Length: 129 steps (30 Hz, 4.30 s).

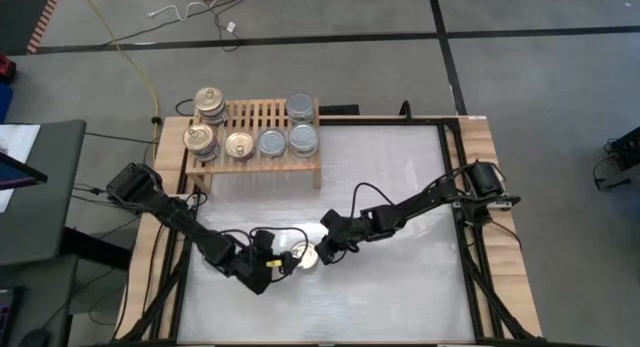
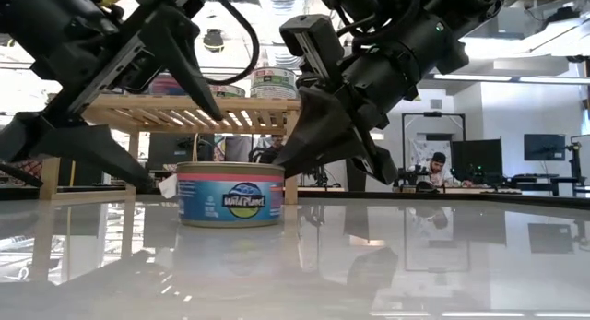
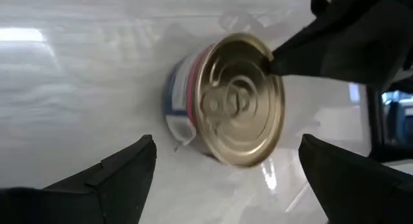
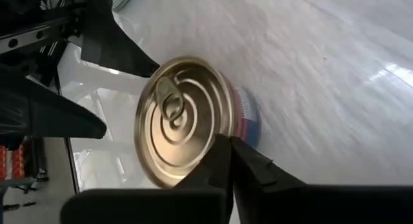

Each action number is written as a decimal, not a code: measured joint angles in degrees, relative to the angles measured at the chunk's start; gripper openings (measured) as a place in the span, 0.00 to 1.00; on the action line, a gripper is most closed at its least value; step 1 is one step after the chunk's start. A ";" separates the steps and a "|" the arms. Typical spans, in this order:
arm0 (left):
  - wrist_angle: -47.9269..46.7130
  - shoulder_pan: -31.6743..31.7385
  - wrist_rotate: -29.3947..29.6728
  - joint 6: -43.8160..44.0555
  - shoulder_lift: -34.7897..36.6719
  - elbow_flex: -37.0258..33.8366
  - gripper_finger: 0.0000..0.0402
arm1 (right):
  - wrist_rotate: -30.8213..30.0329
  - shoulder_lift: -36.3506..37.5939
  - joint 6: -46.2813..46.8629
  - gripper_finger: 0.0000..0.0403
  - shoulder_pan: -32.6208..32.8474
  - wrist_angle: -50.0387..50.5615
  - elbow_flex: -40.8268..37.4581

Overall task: Stack canned seafood by type on shelf
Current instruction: Stack the blue tuna can on top of the bottom right blue tuna can on the shelf

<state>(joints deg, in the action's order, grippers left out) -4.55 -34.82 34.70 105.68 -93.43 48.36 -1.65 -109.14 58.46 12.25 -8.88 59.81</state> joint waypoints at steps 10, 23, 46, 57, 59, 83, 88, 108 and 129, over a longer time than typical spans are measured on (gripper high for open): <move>0.77 1.06 0.43 5.89 -0.35 0.00 0.91 | -0.07 0.00 0.06 0.05 0.00 0.16 0.02; 2.35 4.24 -8.63 9.90 -0.39 -0.02 0.91 | -0.11 0.00 0.81 0.05 0.05 1.92 0.00; 11.93 6.08 -14.61 10.54 -5.81 -0.04 0.91 | 0.48 -0.44 1.84 0.04 0.13 8.27 -0.44; 21.22 6.15 -14.60 10.99 -10.97 0.13 0.91 | 0.46 1.55 0.58 0.07 0.30 11.01 -0.20; 21.28 6.15 -14.51 10.47 -10.99 0.13 0.91 | 0.31 2.72 -0.49 0.10 -0.04 12.05 -0.17; 21.18 5.37 -14.84 8.50 -11.10 0.02 0.91 | -1.27 1.84 -3.04 0.50 -0.25 2.77 -0.09; 20.22 5.12 -12.84 7.98 -11.11 0.02 0.91 | -1.41 1.81 -4.72 0.47 0.09 1.45 -0.09; 2.58 3.71 -7.39 4.99 0.90 -2.20 0.91 | -1.44 2.60 -6.14 0.44 0.66 1.08 -0.07; 9.17 4.12 -8.90 7.19 1.03 -2.99 0.91 | 0.40 -1.49 -3.23 0.25 -0.46 -0.80 0.04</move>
<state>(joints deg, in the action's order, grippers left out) 4.62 -30.70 25.80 112.87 -92.40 45.36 -1.25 -110.63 55.22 11.79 -9.68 59.86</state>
